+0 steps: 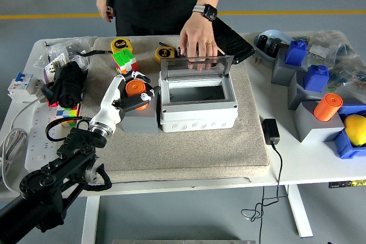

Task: Fetch the battery,place it into the box,close the lid of the box

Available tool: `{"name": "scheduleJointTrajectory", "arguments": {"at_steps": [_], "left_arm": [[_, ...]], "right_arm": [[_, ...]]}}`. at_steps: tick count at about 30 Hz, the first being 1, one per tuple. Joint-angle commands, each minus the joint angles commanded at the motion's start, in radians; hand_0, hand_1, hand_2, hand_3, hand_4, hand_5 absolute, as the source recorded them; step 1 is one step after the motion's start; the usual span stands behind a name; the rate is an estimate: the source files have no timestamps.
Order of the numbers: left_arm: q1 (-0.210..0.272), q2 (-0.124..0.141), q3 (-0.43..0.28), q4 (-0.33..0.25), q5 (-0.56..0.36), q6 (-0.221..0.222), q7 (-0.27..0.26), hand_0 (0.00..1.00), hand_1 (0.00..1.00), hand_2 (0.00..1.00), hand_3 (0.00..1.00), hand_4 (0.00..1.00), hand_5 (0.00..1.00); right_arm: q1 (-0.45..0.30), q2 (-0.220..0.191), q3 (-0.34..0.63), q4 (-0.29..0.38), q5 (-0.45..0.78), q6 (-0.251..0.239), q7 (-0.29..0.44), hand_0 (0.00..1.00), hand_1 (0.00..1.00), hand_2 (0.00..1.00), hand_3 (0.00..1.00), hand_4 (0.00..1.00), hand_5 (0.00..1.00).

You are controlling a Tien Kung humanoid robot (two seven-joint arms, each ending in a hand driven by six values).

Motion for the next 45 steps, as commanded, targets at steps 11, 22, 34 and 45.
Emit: {"name": "scheduleJointTrajectory", "arguments": {"at_steps": [11, 22, 34, 45], "left_arm": [[-0.01, -0.005, 0.004, -0.008, -0.009, -0.007, 0.001, 0.215, 0.175, 0.164, 0.176, 0.077, 0.002], [-0.017, 0.006, -0.007, -0.076, 0.041, -0.005, 0.015, 0.216, 0.163, 0.158, 0.183, 0.081, 0.002], [-0.145, 0.058, 0.104, -0.243, 0.263, -0.013, 0.25, 0.211, 0.16, 0.155, 0.18, 0.056, 0.002], [-0.41, -0.017, 0.358, -0.128, 0.402, -0.099, 0.398, 0.212, 0.163, 0.153, 0.171, 0.062, 0.002]], "right_arm": [[0.001, 0.001, -0.001, 0.0, 0.002, -0.001, 0.004, 0.726, 0.669, 0.655, 0.6, 0.998, 0.617], [0.002, 0.0, -0.002, 0.0, 0.002, -0.003, 0.014, 0.726, 0.668, 0.655, 0.599, 0.998, 0.615], [0.013, -0.01, -0.009, 0.001, 0.005, -0.002, 0.015, 0.726, 0.666, 0.655, 0.598, 0.998, 0.615], [0.025, -0.016, -0.023, 0.003, 0.011, -0.003, 0.016, 0.726, 0.668, 0.654, 0.598, 0.998, 0.615]]}}
